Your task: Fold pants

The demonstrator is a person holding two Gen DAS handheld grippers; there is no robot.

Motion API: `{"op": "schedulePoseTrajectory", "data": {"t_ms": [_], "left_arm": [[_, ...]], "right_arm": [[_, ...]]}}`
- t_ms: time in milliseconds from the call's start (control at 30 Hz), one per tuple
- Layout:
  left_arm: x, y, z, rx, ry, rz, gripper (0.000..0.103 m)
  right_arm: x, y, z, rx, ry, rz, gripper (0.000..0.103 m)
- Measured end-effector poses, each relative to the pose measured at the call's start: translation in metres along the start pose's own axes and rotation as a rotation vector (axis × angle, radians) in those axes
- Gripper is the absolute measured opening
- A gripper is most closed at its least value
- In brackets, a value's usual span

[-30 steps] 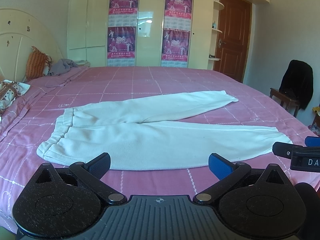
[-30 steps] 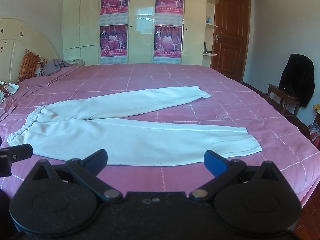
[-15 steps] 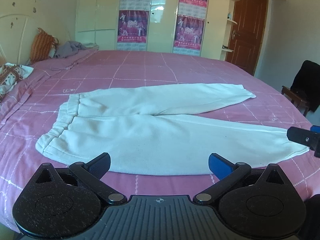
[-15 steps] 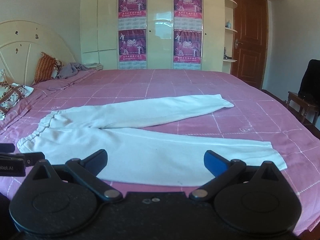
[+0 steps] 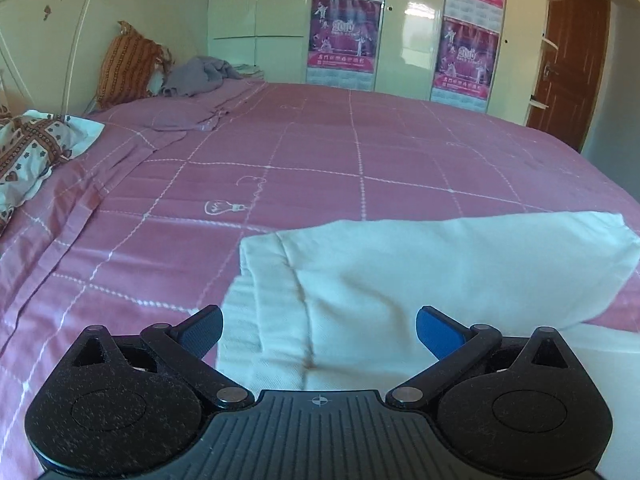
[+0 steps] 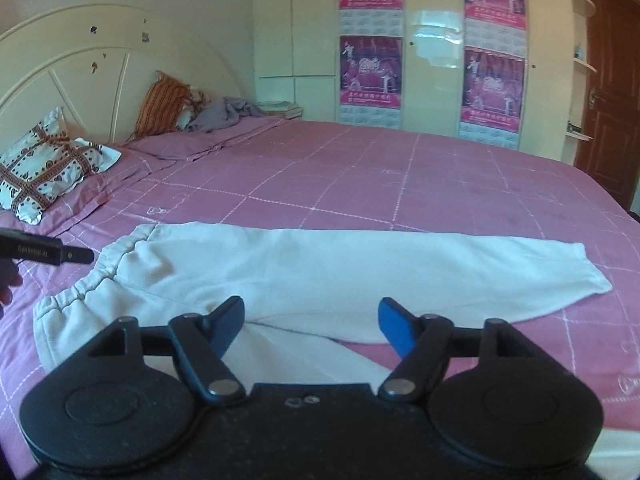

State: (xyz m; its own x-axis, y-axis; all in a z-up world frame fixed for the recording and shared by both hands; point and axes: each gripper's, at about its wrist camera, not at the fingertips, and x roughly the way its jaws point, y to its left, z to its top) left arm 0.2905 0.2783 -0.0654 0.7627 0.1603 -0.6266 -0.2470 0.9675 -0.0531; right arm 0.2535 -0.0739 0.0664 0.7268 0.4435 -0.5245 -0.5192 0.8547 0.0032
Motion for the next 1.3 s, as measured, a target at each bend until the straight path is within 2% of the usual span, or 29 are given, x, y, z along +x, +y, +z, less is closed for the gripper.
{"op": "schedulePoseTrajectory", "data": {"t_ms": [100, 267, 300, 333, 400, 500, 600, 633, 667, 767, 833, 900, 967, 1000, 1033, 1067, 1133, 1233, 1300], "left_arm": [[0.049, 0.029, 0.018, 0.018, 0.025, 0.006, 0.074], [0.130, 0.067, 0.032, 0.002, 0.147, -0.101, 0.073], [0.144, 0.071, 0.034, 0.002, 0.168, -0.155, 0.073], [0.154, 0.072, 0.035, 0.011, 0.184, -0.177, 0.073], [0.173, 0.070, 0.035, 0.058, 0.197, -0.210, 0.073], [0.187, 0.071, 0.037, 0.075, 0.180, -0.258, 0.073], [0.192, 0.076, 0.042, 0.044, 0.191, -0.313, 0.046], [0.194, 0.077, 0.044, 0.037, 0.201, -0.342, 0.030], [0.196, 0.079, 0.046, 0.025, 0.210, -0.376, 0.025], [0.201, 0.081, 0.046, 0.037, 0.211, -0.397, 0.028], [0.205, 0.085, 0.043, 0.014, 0.204, -0.406, 0.036], [0.211, 0.082, 0.044, 0.017, 0.192, -0.395, 0.038], [0.215, 0.075, 0.045, 0.045, 0.177, -0.369, 0.031], [0.215, 0.073, 0.044, 0.052, 0.173, -0.373, 0.021], [0.214, 0.073, 0.045, 0.050, 0.170, -0.370, 0.018], [0.210, 0.072, 0.044, 0.059, 0.161, -0.361, 0.017], [0.194, 0.070, 0.045, 0.078, 0.115, -0.342, 0.016], [0.145, 0.073, 0.051, 0.106, -0.015, -0.351, 0.016], [0.104, 0.068, 0.054, 0.175, -0.109, -0.360, 0.016]], "right_arm": [[0.046, -0.004, 0.019, -0.038, 0.022, 0.039, 0.056], [0.124, -0.014, 0.040, -0.082, 0.060, 0.109, 0.055], [0.140, -0.017, 0.045, -0.084, 0.072, 0.120, 0.055], [0.155, -0.019, 0.049, -0.090, 0.083, 0.134, 0.055], [0.183, -0.016, 0.057, -0.143, 0.099, 0.161, 0.054], [0.224, -0.010, 0.069, -0.240, 0.125, 0.197, 0.056], [0.262, -0.014, 0.078, -0.284, 0.178, 0.223, 0.056], [0.273, -0.014, 0.081, -0.309, 0.195, 0.223, 0.056], [0.282, -0.014, 0.083, -0.338, 0.209, 0.227, 0.056], [0.303, -0.014, 0.087, -0.412, 0.237, 0.231, 0.056], [0.319, -0.018, 0.089, -0.436, 0.317, 0.263, 0.056], [0.327, -0.021, 0.085, -0.477, 0.364, 0.283, 0.056], [0.329, -0.021, 0.084, -0.481, 0.381, 0.288, 0.053], [0.330, -0.019, 0.084, -0.465, 0.387, 0.292, 0.029], [0.329, -0.018, 0.083, -0.454, 0.388, 0.294, 0.016], [0.327, -0.014, 0.082, -0.467, 0.384, 0.273, 0.011], [0.318, -0.005, 0.080, -0.489, 0.363, 0.223, 0.007], [0.279, -0.003, 0.088, -0.459, 0.245, 0.173, 0.007], [0.241, -0.002, 0.093, -0.460, 0.172, 0.163, 0.007]]}}
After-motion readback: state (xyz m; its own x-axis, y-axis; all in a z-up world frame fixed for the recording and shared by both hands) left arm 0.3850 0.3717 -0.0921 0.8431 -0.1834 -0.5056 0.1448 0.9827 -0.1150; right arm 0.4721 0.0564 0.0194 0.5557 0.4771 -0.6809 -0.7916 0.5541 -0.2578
